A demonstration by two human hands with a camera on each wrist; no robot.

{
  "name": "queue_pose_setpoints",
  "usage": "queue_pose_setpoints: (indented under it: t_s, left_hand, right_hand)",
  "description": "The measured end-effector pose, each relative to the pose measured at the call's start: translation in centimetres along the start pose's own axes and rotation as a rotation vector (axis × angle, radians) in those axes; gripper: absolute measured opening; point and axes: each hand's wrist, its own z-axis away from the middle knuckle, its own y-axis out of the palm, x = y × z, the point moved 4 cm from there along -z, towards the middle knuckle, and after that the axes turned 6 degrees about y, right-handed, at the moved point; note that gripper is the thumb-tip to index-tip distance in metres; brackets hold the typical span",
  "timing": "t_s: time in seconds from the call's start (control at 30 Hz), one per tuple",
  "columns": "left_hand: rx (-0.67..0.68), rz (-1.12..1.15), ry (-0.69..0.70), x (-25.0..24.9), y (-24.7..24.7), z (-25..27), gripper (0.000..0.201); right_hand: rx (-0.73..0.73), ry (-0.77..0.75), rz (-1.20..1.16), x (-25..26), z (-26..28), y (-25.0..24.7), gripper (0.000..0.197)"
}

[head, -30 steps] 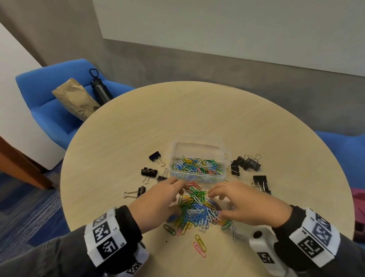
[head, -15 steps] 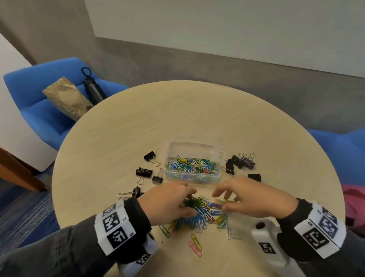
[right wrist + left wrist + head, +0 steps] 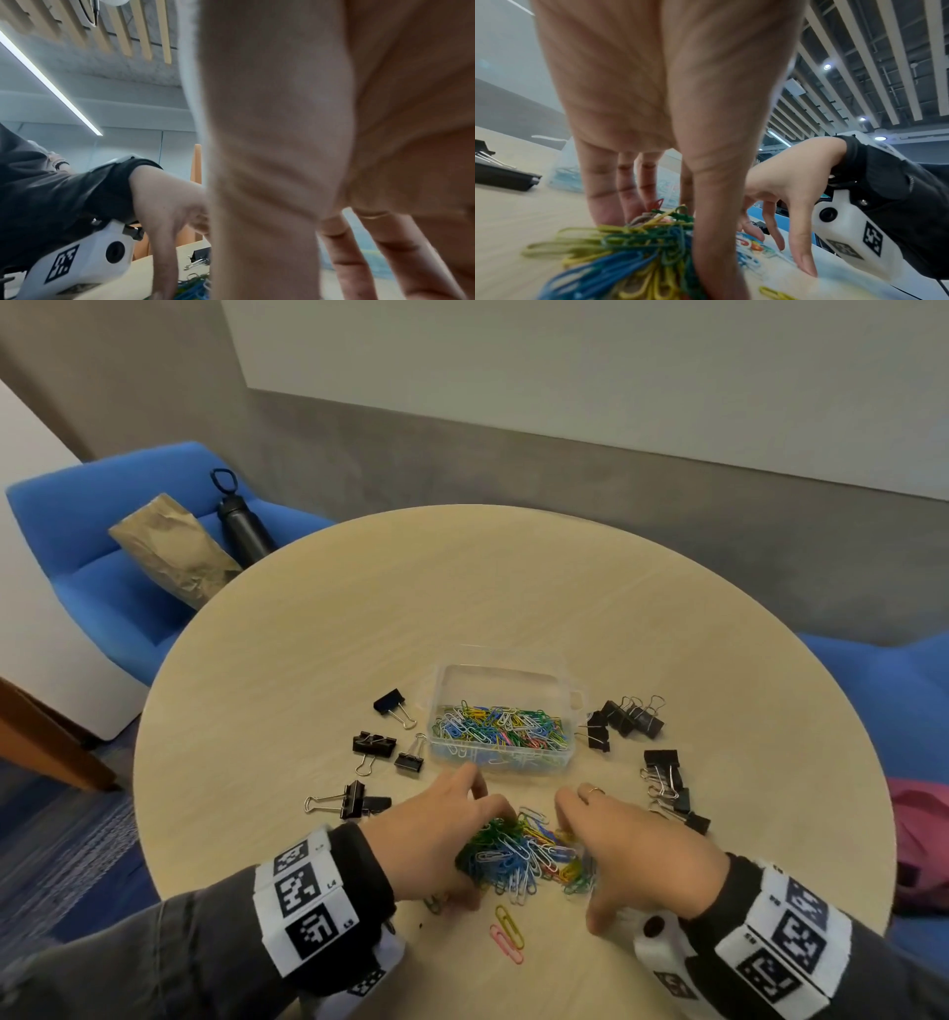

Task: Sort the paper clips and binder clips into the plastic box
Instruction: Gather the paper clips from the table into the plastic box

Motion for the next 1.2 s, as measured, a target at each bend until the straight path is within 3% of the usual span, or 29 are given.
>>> queue_pose_setpoints:
  t_s: [0.3,0.57,0.63,0.93,1.03,1.2]
  left_hand:
    - [-0.01,-0.019,-0.005,-0.3,-0.6,-0.1,0.037]
    - [-0.065,0.019,-0.002,0.4,-1.4,-0.2,0.021]
    - [-0.103,0.031,0.011,0.5,-1.8,-0.3,0.019]
    - [-0.212,0.192,0.01,1.6,-3.2,-0.4,0.011]
    - [-0.283,0.258,0.022,1.6,-4.9,-0.3,0.01]
    - [-0.536,0.237,0.024,2.2,-8.7,-1.3,0.014]
  right_hand:
    - [-0.096,-0.14,-0.021,0.1,-0.9,0.1,0.031]
    - [-0.17,-0.175,0.006,-0.2,-1.2,-0.6,0.003]
    - [-0.175,-0.174,-0.022,-0.4,-1.4,-0.9,0.01]
    - [-0.251,-0.169,-0.288,-2.0,-1.5,-4.8,0.009]
    - [-0.379,-0.152,-0.385,-2.5,-1.7,-7.0,0.008]
    - [-0.644,-0.172,-0.473,-2.3,-2.9,-9.7,0.006]
